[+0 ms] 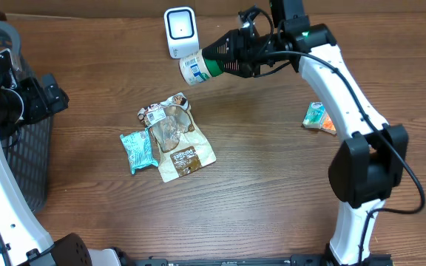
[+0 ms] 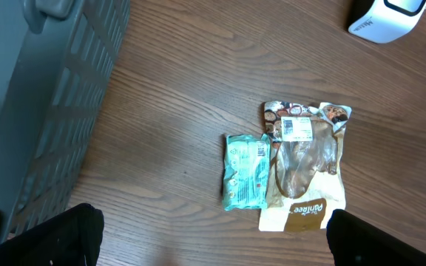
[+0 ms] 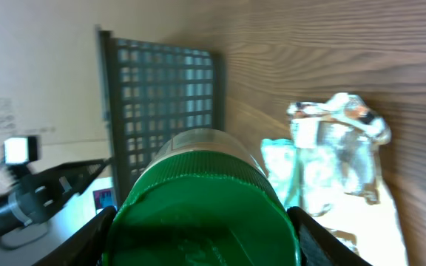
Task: Scan the item barcode
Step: 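Lift the jar and carry it toward the scanner, then hold the jar in front of the white scanner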
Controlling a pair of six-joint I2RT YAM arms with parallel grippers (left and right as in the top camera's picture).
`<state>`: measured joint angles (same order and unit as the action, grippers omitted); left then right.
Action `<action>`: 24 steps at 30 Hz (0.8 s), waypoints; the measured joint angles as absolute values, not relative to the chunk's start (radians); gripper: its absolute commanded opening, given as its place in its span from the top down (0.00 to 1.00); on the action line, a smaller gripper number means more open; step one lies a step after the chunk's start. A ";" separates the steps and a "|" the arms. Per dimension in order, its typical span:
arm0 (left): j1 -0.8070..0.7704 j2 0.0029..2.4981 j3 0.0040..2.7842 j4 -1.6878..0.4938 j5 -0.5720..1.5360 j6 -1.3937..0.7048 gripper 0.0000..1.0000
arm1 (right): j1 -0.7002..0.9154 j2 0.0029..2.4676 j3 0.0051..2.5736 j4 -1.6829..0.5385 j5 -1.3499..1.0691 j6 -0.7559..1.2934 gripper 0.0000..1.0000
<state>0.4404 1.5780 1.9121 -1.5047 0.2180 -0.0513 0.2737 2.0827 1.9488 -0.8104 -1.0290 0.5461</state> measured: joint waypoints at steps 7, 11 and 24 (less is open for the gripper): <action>0.440 1.578 1.912 -1.505 0.218 -0.051 0.01 | 0.255 2.012 1.951 -0.809 -1.050 0.549 0.76; 0.440 1.578 1.912 -1.505 0.218 -0.051 0.01 | 0.249 2.002 1.951 -0.811 -1.043 0.544 0.76; 0.440 1.578 1.912 -1.505 0.218 -0.051 0.00 | 0.420 2.002 1.951 -0.764 -0.303 0.349 0.76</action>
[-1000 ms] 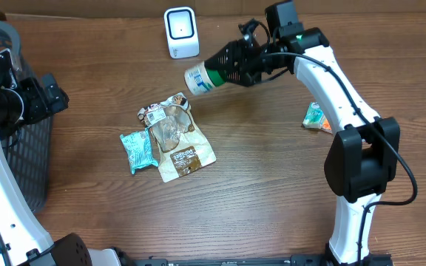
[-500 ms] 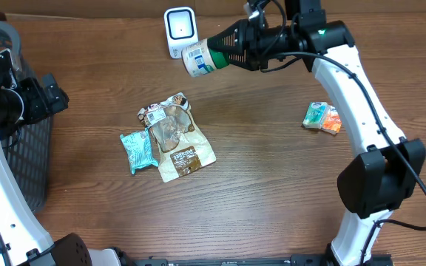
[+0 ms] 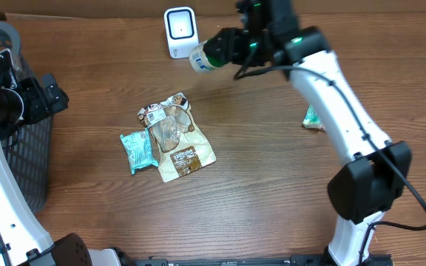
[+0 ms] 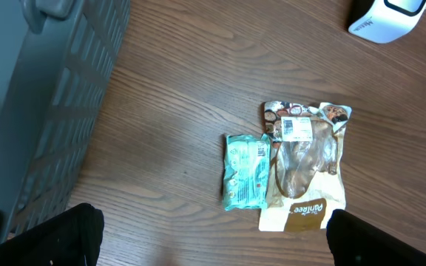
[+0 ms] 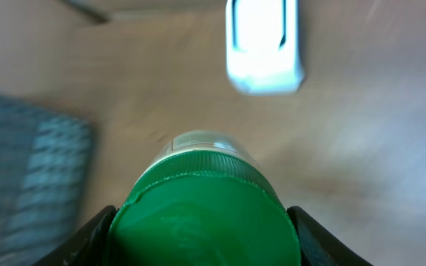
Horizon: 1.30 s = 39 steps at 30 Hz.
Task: Scan the item barcode
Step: 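Hold the jar in front of the white scanner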
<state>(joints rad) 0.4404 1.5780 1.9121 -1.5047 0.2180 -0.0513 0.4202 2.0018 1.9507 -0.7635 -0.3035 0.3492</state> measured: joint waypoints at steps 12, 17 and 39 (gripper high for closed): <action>0.440 1.578 1.912 -1.504 0.218 -0.051 0.00 | 0.640 2.170 1.964 -0.110 0.249 -0.313 0.85; 0.440 1.578 1.912 -1.505 0.218 -0.051 0.01 | 0.616 2.316 1.964 0.151 0.290 -0.569 0.81; 0.440 1.578 1.912 -1.505 0.218 -0.051 0.00 | 0.546 2.464 1.964 0.338 0.186 -0.911 0.81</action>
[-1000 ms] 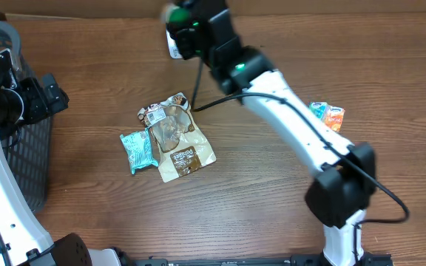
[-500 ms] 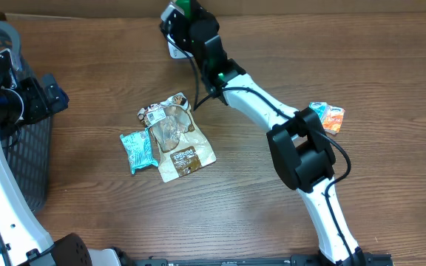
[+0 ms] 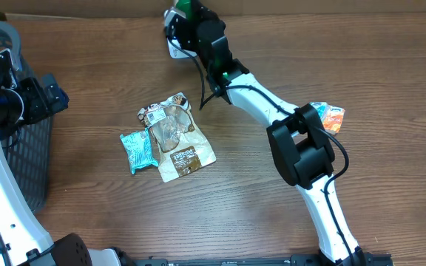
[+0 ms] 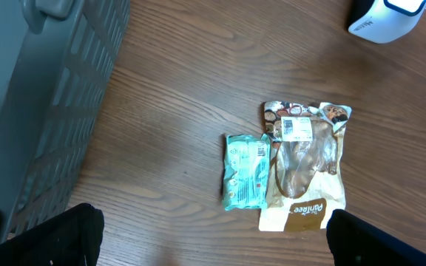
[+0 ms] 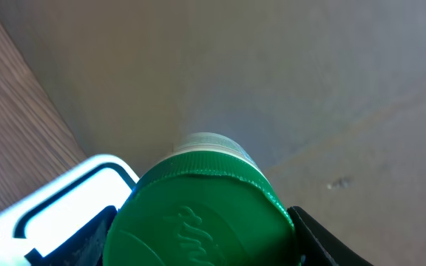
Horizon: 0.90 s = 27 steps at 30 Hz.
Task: Scan the item barcode
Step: 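Hold the jar in front of the white scanner, then carry the jar right and set it down near the Kleenex packs, release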
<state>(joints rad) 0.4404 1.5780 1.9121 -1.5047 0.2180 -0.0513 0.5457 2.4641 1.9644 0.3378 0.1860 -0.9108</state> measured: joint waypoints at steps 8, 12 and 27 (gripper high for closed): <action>0.440 1.578 1.912 -1.505 0.218 -0.051 0.00 | 0.553 2.464 1.964 0.341 0.171 -0.914 0.81; 0.440 1.578 1.912 -1.505 0.218 -0.051 0.00 | 0.554 2.464 1.964 0.348 0.167 -0.916 0.78; 0.440 1.578 1.912 -1.505 0.218 -0.051 0.01 | 0.556 2.255 1.963 -0.034 0.115 -0.582 0.80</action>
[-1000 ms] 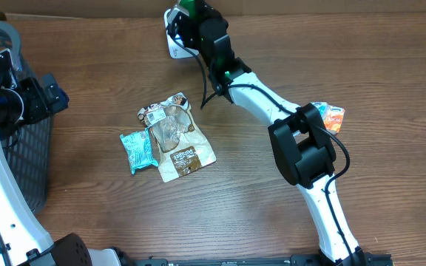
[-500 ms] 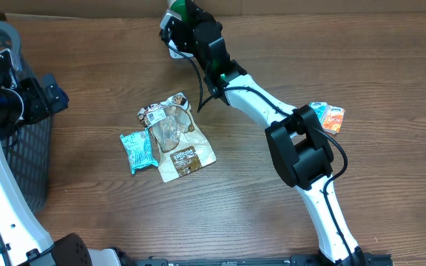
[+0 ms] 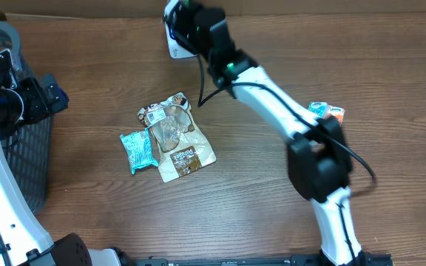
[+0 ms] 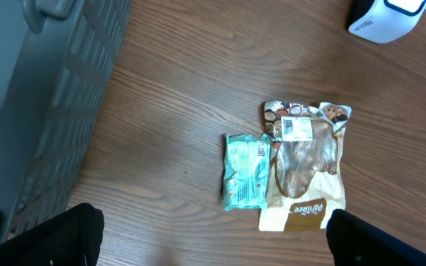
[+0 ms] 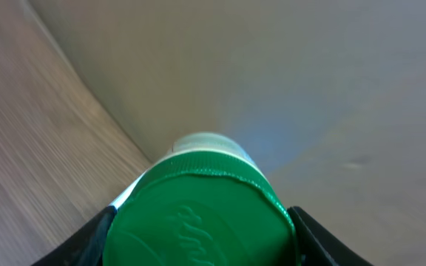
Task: Scan the item barcode
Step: 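Carry the jar right and set it down near the Kleenex packs, release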
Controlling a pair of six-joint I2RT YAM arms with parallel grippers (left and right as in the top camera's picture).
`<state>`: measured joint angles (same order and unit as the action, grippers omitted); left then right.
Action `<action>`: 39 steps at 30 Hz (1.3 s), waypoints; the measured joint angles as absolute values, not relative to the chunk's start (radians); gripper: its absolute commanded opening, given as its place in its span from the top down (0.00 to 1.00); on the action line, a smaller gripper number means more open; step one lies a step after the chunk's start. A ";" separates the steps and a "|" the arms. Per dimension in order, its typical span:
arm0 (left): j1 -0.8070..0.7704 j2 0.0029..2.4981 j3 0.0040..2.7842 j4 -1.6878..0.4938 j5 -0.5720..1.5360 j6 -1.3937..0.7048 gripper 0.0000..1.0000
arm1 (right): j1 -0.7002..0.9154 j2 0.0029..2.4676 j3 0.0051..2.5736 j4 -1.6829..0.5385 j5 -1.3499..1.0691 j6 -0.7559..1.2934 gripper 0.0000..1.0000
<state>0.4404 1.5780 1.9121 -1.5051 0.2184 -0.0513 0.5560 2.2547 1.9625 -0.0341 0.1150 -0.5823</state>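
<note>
My right gripper (image 5: 202,238) is shut on a bottle whose green cap (image 5: 202,214) fills the lower middle of the right wrist view. The bottle's pale body (image 5: 207,144) points away towards a plain brown wall. Only a white sliver of the scanner (image 5: 120,196) shows beside the cap. Overhead, the right gripper (image 3: 192,18) is at the table's far edge, right against the white scanner (image 3: 173,43), and the bottle is mostly hidden by the arm. My left gripper (image 4: 213,244) hangs open, high above the table beside the basket, holding nothing.
A brown snack bag (image 3: 177,140) and a teal packet (image 3: 137,151) lie mid-table. An orange and teal packet (image 3: 325,112) lies at the right. A dark mesh basket (image 3: 29,162) stands at the left edge under my left arm (image 3: 21,96).
The right gripper stays at the scanner with the bottle. Its wrist has turned: the scanner filled the lower left of its view, now only a sliver shows. The left arm is unchanged.
The right gripper first held the green-capped bottle over the table, just right of and below the scanner. Then it was closer to the scanner's front. Then it was at the scanner by the back wall, where it still holds the bottle. The left arm never moved.
</note>
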 measured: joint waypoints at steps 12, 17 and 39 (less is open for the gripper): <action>0.440 1.578 1.912 -1.505 0.218 -0.051 0.00 | 0.487 1.803 1.992 -0.915 0.104 -0.075 0.83; 0.440 1.578 1.912 -1.505 0.218 -0.051 0.01 | 0.409 1.848 1.934 -1.146 0.105 0.093 0.83; 0.440 1.578 1.912 -1.505 0.218 -0.051 0.00 | 0.136 1.888 1.413 -0.959 0.134 0.295 0.82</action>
<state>0.4404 1.5784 1.9121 -1.5047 0.2180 -0.0513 0.1360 1.8877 1.4132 -0.9588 0.1337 0.2951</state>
